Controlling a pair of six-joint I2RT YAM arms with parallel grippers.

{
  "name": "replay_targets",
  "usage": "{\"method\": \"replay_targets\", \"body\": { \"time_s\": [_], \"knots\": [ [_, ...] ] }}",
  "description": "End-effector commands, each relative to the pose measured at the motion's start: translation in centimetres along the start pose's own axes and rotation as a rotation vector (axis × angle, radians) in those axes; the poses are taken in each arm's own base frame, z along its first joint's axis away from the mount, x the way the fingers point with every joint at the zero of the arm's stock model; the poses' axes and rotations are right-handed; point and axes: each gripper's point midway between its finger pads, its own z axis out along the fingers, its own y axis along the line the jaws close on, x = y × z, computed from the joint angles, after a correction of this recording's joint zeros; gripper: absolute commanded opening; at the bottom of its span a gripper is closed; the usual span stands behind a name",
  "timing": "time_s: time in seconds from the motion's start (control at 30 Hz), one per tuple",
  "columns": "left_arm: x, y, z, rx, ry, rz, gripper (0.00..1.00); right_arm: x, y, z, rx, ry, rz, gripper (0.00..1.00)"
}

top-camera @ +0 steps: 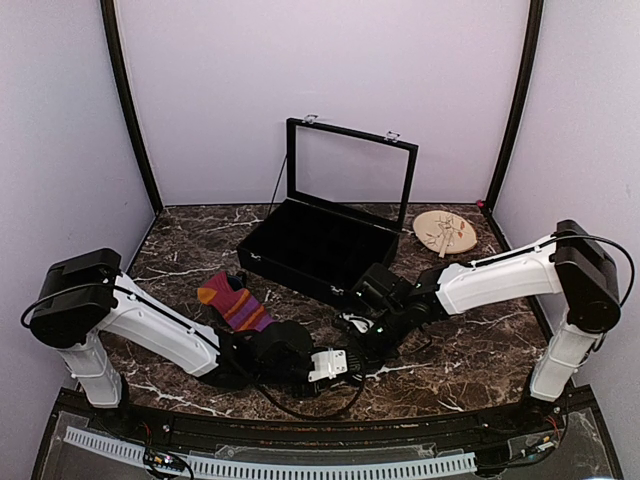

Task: Roll the socks
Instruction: Pass from the right arm to the left

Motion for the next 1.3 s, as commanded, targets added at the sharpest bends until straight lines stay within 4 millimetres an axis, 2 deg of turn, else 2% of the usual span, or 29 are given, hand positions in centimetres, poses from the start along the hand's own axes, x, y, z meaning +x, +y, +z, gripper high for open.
{"method": "replay_targets", "body": {
  "time_s": [0.0, 0.37, 0.53, 0.8, 0.9, 1.1, 1.27],
  "knots": [
    [-0.2, 0.2, 0.7, -0.019, 0.014, 0.012, 0.30, -0.4, 0.8, -0.3, -0.029, -0.013, -0.014, 0.00],
    [0.5, 0.3, 1.3, -0.032, 0.039, 0.021, 0.14, -0.1, 0.6, -0.3, -0.029, -0.003, -0.012, 0.00],
    [0.8, 0.0, 1.4, -0.020, 0.046, 0.024, 0.00, 0.0, 0.6, -0.3, -0.027, -0.001, -0.014, 0.00],
    [1.0, -0.3, 1.3, 0.005, 0.060, 0.031, 0.00, 0.0, 0.2, -0.6, -0.002, -0.009, -0.019, 0.00],
    [0.9, -0.4, 1.2, 0.012, 0.065, 0.029, 0.00, 0.1, -0.3, -0.8, 0.027, -0.017, -0.020, 0.09],
    [0.9, -0.1, 1.1, 0.058, 0.094, -0.030, 0.00, 0.6, -1.9, -1.5, 0.103, -0.056, -0.022, 0.34],
    [0.7, 0.0, 0.9, 0.072, 0.105, -0.059, 0.00, 1.5, -2.5, -1.6, 0.123, -0.078, -0.020, 0.42]
  ]
}}
